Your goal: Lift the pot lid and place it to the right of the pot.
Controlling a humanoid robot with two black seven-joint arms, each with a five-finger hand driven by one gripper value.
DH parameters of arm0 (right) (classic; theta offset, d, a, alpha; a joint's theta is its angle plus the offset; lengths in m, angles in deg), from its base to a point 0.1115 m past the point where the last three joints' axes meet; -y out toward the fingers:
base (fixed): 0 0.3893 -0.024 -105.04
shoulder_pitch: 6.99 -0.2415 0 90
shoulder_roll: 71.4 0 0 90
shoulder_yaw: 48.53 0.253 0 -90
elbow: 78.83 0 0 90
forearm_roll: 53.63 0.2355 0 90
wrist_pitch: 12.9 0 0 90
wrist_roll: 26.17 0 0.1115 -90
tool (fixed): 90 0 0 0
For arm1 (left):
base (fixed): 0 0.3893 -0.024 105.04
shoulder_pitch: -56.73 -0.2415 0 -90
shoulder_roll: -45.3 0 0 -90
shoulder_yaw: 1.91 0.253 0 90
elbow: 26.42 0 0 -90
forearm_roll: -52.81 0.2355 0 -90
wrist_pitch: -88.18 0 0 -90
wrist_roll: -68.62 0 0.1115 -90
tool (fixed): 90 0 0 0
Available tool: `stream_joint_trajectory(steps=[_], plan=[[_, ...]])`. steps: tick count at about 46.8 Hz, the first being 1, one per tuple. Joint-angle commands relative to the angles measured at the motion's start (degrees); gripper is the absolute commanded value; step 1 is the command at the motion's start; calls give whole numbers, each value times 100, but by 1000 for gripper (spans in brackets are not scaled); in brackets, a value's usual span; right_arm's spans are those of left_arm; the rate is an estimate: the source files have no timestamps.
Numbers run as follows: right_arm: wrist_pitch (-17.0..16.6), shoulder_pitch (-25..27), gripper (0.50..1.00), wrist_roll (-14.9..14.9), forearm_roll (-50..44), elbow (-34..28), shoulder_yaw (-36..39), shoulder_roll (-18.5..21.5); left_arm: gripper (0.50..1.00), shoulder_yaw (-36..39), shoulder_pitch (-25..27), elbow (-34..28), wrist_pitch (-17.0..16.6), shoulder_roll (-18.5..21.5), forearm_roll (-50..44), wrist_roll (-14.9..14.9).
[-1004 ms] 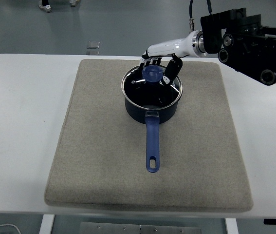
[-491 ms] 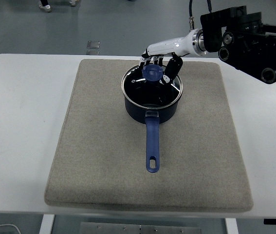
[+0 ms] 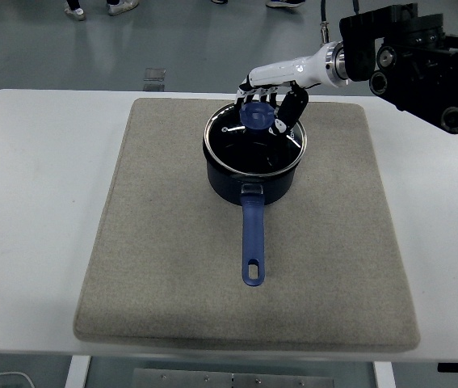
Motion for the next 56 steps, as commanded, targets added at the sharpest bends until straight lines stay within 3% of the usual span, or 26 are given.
stream_joint_trajectory(steps=[1, 9, 35, 56], plan=[[-52, -77, 543, 0, 11, 1, 11, -59, 1000, 0, 0, 0, -1, 0, 1, 0], [-184, -235, 500, -9, 28, 1, 11, -183, 1000, 0, 0, 0, -1, 0, 1, 0], [-228, -104, 500, 0, 37, -228, -16, -798, 1000, 0, 0, 0, 8, 0, 1, 0], [-149, 467, 500, 0, 28, -535, 20, -1457, 1000, 0, 0, 0, -1, 0, 1, 0]])
